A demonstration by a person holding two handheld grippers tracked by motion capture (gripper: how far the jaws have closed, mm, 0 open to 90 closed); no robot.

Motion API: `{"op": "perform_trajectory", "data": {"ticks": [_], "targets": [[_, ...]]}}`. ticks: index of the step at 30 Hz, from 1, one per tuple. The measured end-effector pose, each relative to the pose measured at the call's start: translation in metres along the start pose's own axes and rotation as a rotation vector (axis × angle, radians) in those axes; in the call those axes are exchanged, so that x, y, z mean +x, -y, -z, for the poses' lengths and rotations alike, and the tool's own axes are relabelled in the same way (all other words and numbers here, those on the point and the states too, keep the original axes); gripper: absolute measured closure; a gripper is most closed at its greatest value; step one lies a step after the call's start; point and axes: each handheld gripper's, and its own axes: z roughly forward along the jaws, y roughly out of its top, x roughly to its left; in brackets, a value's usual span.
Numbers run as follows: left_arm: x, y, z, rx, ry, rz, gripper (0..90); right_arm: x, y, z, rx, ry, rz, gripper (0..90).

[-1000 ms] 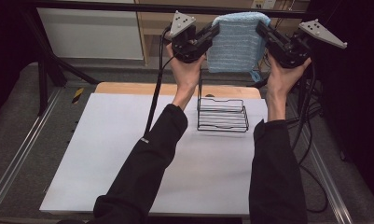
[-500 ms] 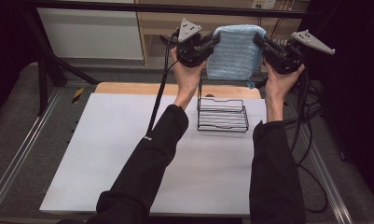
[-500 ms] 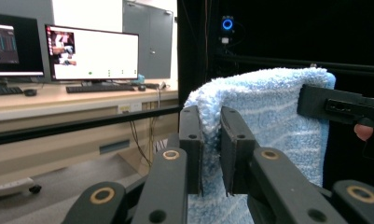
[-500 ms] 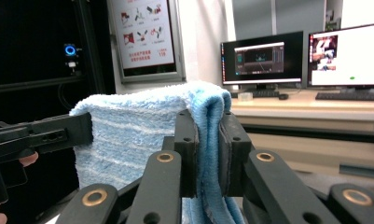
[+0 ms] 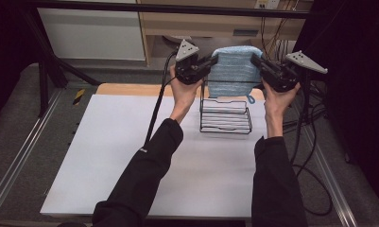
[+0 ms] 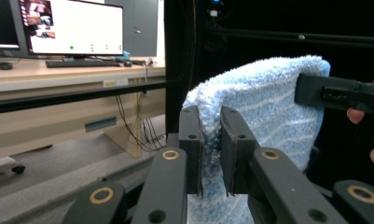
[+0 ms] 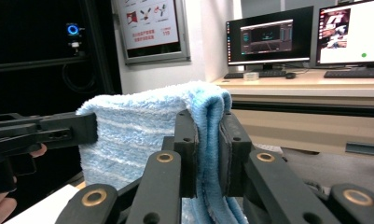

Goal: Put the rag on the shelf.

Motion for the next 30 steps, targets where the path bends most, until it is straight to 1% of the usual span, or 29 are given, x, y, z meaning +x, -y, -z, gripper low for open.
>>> {"op": "perform_trajectory", "data": {"ticks": [2, 8, 13, 17, 20, 23, 26, 29, 30], "targets": [[0.0, 0.003, 0.003, 0.005, 0.011, -0.007, 79.6, 0.0, 0.004, 0.004, 0.005, -0.01, 0.002, 80.3], [-0.005, 0.012, 0.012, 0.019, 0.065, -0.024, 79.5, 0.002, 0.015, 0.016, 0.014, -0.033, 0.0, 79.8], [-0.008, 0.016, 0.019, 0.021, 0.095, -0.02, 78.9, 0.005, 0.021, 0.026, 0.017, -0.05, 0.022, 79.5], [-0.013, 0.018, 0.025, 0.044, 0.114, -0.03, 77.8, 0.007, 0.025, 0.033, 0.027, -0.064, 0.03, 79.1], [-0.016, 0.019, 0.029, 0.073, 0.124, -0.035, 76.4, 0.008, 0.028, 0.038, 0.036, -0.072, 0.04, 79.1], [-0.016, 0.017, 0.032, 0.098, 0.132, -0.017, 72.4, 0.007, 0.03, 0.04, 0.046, -0.078, 0.046, 79.2], [-0.015, 0.01, 0.035, 0.113, 0.124, -0.004, 66.6, 0.007, 0.031, 0.04, 0.05, -0.081, 0.046, 79.4], [-0.013, -0.002, 0.042, 0.102, 0.109, 0.026, 65.7, 0.007, 0.031, 0.041, 0.053, -0.082, 0.051, 79.4], [-0.011, -0.007, 0.044, 0.096, 0.091, 0.044, 65.9, 0.007, 0.031, 0.041, 0.055, -0.082, 0.053, 79.4]]}}
